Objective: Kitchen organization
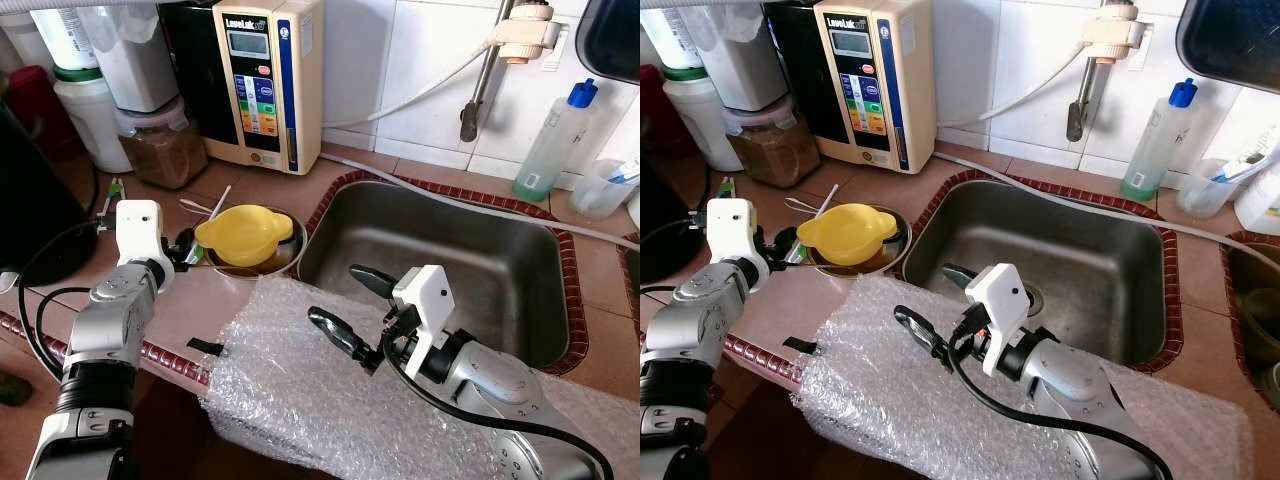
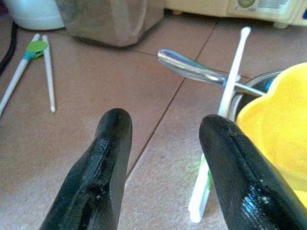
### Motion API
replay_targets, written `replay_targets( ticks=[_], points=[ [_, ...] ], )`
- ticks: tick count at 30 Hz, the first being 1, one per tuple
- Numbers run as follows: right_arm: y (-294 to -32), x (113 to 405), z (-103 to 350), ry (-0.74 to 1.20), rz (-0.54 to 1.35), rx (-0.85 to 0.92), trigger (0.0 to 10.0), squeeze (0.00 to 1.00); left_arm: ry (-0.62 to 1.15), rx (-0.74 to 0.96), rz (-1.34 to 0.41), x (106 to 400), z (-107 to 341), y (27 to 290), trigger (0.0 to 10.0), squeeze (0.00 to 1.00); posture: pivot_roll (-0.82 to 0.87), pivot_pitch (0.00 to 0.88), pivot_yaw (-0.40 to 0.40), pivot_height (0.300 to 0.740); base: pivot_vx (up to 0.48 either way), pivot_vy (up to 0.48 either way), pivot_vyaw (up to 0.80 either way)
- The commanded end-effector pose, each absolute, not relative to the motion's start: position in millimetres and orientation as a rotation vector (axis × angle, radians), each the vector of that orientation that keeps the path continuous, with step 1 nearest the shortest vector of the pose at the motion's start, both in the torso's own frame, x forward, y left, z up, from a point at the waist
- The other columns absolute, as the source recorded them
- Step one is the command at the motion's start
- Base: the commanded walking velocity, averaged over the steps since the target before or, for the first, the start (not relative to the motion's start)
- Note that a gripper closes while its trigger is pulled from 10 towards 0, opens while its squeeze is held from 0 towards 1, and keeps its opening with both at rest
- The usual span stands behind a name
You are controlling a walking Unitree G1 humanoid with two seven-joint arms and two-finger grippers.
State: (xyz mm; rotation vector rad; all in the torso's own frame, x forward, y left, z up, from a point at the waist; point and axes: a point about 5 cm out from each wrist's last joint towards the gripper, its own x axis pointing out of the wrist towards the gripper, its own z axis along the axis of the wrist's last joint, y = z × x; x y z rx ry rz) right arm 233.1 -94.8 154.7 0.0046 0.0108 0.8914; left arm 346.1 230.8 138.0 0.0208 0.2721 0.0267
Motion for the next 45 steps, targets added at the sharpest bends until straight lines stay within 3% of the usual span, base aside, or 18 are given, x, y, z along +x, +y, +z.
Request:
replay_targets(
  ticks=[1, 14, 15, 16, 17, 18, 30, 32, 45],
  points=[
    [-94.8, 232.3, 156.3, 0.004, 0.894, -0.005, 10.0, 0.0, 0.257, 0.031, 0.019, 349.5, 146.1, 231.0, 10.0, 1.0, -0.12, 0.0, 0.065, 0.74, 0.0, 0.0, 0.0],
    [-96.4, 233.6, 156.5, 0.005, 0.893, -0.013, 10.0, 0.0, 0.279, 0.052, -0.006, 347.5, 146.3, 223.8, 10.0, 1.0, -0.12, 0.0, 0.059, 0.74, 0.0, 0.0, 0.0],
    [-96.5, 233.6, 156.6, 0.005, 0.893, -0.013, 10.0, 0.0, 0.277, 0.043, -0.002, 347.8, 146.6, 224.2, 10.0, 0.56, -0.12, 0.0, 0.059, 0.74, 0.0, 0.0, 0.0],
    [-96.5, 233.6, 156.6, 0.005, 0.893, -0.013, 10.0, 0.0, 0.277, 0.043, -0.002, 347.8, 146.6, 224.2, 10.0, 0.56, -0.12, 0.0, 0.059, 0.74, 0.0, 0.0, 0.0],
    [-96.6, 233.7, 156.7, 0.006, 0.892, -0.013, 10.0, 0.0, 0.279, 0.041, -0.004, 347.9, 146.3, 224.3, 10.0, 0.24, -0.12, 0.0, 0.058, 0.74, 0.0, 0.0, 0.0],
    [-96.7, 233.9, 156.7, 0.006, 0.892, -0.013, 10.0, 0.0, 0.283, 0.04, -0.011, 347.6, 145.5, 223.2, 10.0, 0.0, -0.12, 0.0, 0.059, 0.74, 0.0, 0.0, 0.0],
    [-95.4, 233.5, 156.8, 0.006, 0.893, -0.009, 10.0, 0.0, 0.343, 0.066, -0.072, 343.1, 134.4, 212.7, 10.0, 0.0, -0.12, 0.0, 0.063, 0.74, 0.0, 0.0, 0.0],
    [-95.4, 233.5, 156.7, 0.006, 0.893, -0.009, 10.0, 0.0, 0.35, 0.075, -0.057, 342.7, 133.6, 216.7, 9.6, 0.0, -0.12, 0.0, 0.063, 0.74, 0.0, 0.0, 0.0],
    [-94.3, 233.4, 156.5, 0.005, 0.899, -0.009, 10.0, 0.0, 0.251, 0.123, 0.101, 344.9, 147.3, 232.5, 10.0, 0.0, -0.11, 0.0, 0.061, 0.74, 0.0, 0.0, 0.0]
  ],
)
